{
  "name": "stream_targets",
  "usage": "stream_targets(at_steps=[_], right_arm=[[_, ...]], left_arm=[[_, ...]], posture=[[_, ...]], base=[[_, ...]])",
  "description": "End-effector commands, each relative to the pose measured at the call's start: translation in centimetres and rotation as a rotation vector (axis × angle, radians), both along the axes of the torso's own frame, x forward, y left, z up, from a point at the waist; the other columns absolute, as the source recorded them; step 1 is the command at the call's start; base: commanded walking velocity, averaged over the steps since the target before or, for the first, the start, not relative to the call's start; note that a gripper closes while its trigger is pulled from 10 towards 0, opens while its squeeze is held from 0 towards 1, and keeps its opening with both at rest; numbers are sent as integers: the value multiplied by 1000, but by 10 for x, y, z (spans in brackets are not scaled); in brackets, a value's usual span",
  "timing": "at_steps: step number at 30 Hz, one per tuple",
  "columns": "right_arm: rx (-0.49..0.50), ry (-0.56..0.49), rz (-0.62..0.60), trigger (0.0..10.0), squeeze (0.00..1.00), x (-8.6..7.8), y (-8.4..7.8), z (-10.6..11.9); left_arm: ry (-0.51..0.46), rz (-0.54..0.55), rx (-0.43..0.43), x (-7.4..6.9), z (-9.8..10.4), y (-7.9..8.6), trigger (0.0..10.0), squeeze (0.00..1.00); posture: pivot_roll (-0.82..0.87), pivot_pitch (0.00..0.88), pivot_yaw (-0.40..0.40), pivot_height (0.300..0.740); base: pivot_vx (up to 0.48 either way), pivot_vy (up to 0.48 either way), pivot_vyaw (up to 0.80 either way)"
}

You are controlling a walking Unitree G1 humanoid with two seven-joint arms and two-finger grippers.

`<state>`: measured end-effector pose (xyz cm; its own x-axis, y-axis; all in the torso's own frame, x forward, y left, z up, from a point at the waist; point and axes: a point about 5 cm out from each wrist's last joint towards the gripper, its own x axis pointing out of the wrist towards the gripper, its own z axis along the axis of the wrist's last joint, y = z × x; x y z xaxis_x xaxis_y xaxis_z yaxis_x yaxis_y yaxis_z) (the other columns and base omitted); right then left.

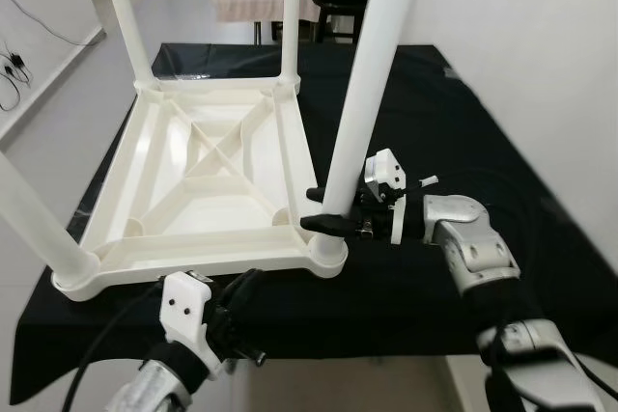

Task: Building children table

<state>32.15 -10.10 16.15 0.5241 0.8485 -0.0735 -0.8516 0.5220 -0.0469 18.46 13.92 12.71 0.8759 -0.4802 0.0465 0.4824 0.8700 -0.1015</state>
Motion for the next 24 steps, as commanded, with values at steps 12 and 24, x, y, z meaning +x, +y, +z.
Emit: stream_targets(at_steps=[12,24], right_arm=[[-119,141,-378,8392,0,-21,32,-45],[-98,-22,180,10000,0,2,36,5]], left_arm=[[3,-1,-5,1,1,0,10000,0],[0,-5,-5,3,0,-3,10000,0]], posture=[[103,71,-68,740],[114,51,-72,740]], base=[[0,0,0],[0,0,0]])
